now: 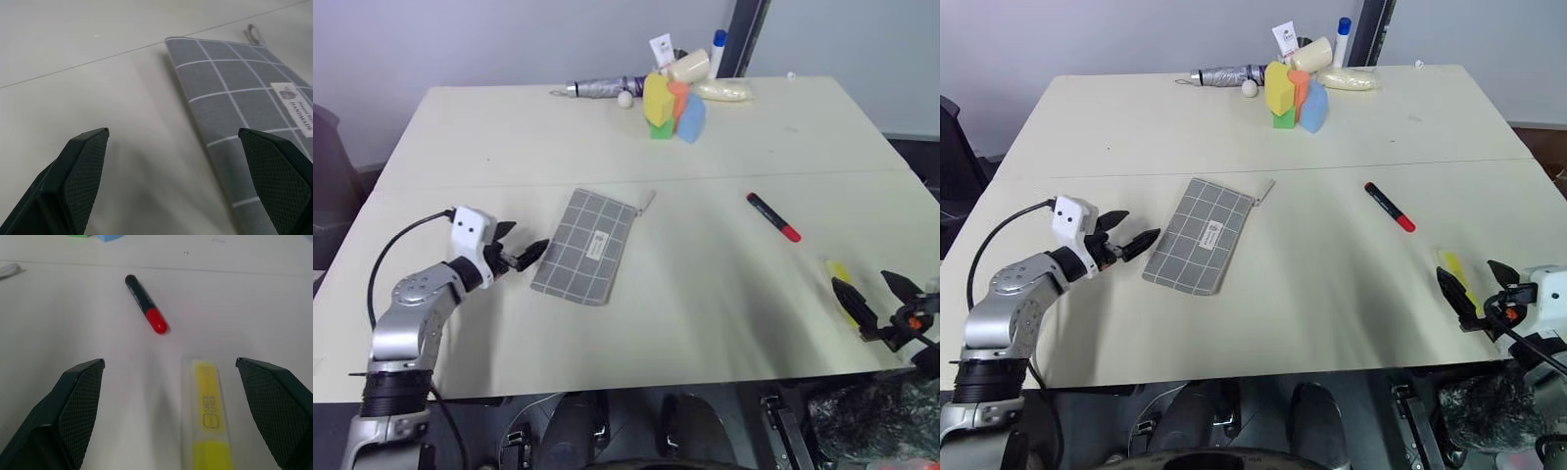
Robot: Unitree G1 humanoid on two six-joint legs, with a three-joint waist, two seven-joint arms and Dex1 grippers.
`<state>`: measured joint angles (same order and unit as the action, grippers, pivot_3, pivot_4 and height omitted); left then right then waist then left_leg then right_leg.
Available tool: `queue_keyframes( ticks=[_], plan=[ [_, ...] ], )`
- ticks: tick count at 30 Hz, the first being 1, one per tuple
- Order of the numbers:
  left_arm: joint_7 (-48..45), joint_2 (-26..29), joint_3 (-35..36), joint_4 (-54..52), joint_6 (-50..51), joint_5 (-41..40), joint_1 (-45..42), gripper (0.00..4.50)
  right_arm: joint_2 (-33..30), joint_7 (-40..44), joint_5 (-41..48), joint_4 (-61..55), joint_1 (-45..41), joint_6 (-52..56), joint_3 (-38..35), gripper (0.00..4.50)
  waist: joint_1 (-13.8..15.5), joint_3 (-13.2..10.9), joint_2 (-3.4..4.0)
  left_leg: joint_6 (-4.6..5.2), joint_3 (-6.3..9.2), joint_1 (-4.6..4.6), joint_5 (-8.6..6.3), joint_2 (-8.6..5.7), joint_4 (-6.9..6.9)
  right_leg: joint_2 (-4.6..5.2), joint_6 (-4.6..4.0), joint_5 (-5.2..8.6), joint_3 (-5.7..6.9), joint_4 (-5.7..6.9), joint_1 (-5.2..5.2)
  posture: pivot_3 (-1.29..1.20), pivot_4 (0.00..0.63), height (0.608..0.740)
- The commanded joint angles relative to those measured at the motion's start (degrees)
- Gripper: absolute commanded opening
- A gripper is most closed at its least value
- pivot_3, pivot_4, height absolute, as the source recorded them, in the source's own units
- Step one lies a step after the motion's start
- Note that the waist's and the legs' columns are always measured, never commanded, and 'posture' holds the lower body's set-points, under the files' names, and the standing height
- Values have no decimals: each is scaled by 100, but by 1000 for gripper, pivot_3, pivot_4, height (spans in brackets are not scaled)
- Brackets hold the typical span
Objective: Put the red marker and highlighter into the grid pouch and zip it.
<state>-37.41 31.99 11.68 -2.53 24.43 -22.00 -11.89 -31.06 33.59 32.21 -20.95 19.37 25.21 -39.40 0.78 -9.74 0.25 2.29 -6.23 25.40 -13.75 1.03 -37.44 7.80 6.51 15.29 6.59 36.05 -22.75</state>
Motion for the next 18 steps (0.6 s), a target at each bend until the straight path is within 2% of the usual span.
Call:
queue_keyframes(
  ticks=[1, 8, 18],
  plan=[
    [41, 79, 161, -238, -89, -29, 15, 4465, -136, 42, -7, -20, -54, -111, -25, 4500, 0, 0, 0, 0, 0, 0, 0, 0, 0, 0, 0, 0, 0, 0, 0, 0, 150, 740],
    [121, 36, 260, -387, 35, -161, 115, 4465, -210, -79, -85, -4, -508, -44, 350, 4500, -8, 0, 0, 3, -1, 0, 3, 0, -1, -2, 1, -1, 0, 1, 6, 0, 150, 740],
    [221, 4, 309, -1149, 66, -301, 671, 4465, -349, -266, -258, 122, -1844, 218, 1428, 4500, -8, 0, 0, 10, -1, 0, 10, 0, 0, -1, 1, -2, -1, 2, 7, 0, 150, 740]
  ],
)
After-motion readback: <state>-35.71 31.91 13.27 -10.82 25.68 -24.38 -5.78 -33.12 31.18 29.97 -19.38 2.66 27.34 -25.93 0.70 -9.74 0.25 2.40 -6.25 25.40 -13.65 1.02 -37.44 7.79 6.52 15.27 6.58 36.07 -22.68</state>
